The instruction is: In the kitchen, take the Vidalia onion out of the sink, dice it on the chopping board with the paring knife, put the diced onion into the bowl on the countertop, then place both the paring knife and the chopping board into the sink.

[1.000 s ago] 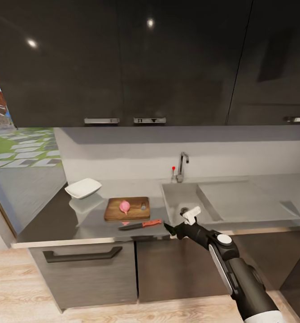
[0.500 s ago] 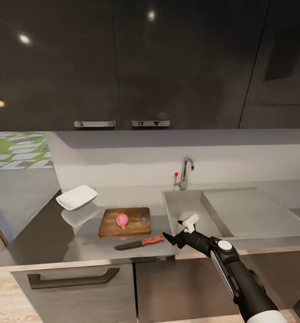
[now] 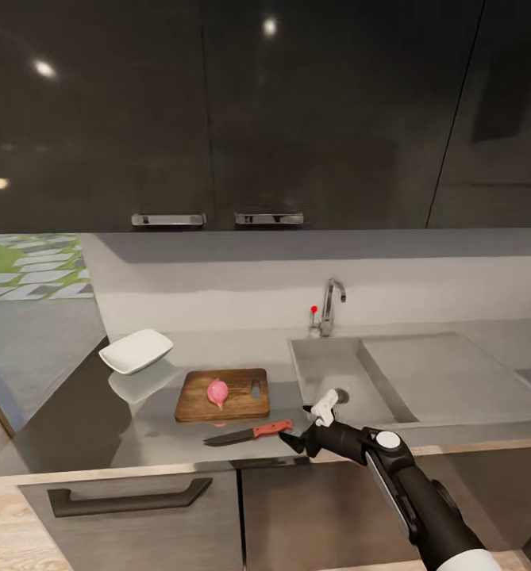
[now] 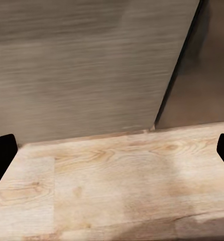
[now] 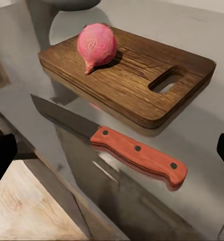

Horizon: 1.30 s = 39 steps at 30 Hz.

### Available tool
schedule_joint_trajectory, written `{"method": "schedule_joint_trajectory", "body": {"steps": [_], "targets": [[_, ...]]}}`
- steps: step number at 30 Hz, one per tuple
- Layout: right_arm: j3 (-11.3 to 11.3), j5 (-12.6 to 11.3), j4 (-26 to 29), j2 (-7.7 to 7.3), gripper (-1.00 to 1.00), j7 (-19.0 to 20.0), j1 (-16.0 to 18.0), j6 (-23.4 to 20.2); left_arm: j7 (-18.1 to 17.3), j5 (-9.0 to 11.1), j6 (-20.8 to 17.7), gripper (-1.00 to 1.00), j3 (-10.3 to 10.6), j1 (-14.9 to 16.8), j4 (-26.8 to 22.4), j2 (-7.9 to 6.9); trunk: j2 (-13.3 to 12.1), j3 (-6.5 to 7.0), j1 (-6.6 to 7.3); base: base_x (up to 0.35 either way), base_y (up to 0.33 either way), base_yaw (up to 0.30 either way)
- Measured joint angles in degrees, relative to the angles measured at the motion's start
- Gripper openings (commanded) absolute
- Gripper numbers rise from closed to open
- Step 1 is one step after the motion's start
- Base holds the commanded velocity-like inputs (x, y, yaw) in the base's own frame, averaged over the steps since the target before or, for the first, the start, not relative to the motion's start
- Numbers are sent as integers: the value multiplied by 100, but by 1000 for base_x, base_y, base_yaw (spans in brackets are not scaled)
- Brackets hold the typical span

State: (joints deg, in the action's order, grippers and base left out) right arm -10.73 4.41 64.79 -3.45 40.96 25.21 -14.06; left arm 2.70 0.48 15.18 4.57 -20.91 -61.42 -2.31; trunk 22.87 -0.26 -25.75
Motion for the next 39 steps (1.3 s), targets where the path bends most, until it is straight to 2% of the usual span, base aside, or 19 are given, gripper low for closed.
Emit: {"method": "schedule_joint_trajectory", "body": {"steps": [9,16,18,21,23,28,39], "targets": [[-92,6,-145,-42,100,66,0,44,0,0,0,100,0,0,-4,0,-1,0,1,259,114,0],[-94,12,-219,-53,100,264,-1,48,0,0,1,100,0,0,-9,-3,-3,-24,-1,42,25,0],[-93,86,-231,-51,100,354,-1,50,0,0,1,100,0,-1,-13,-5,-5,-39,-1,4,3,0],[-93,448,-245,-49,100,520,-2,53,0,0,1,100,1,-1,-14,-4,-7,-63,0,1,1,0],[-91,586,-248,-48,100,629,-2,55,0,0,1,100,1,-2,-15,-3,-8,-79,0,0,0,0],[-78,680,-250,-48,100,716,-3,57,0,0,2,100,1,-2,-14,-1,-9,-123,0,0,0,0],[-74,697,-271,-44,100,730,-3,56,0,0,2,100,1,-2,1,-2,-8,-223,2,65,-42,0]]}}
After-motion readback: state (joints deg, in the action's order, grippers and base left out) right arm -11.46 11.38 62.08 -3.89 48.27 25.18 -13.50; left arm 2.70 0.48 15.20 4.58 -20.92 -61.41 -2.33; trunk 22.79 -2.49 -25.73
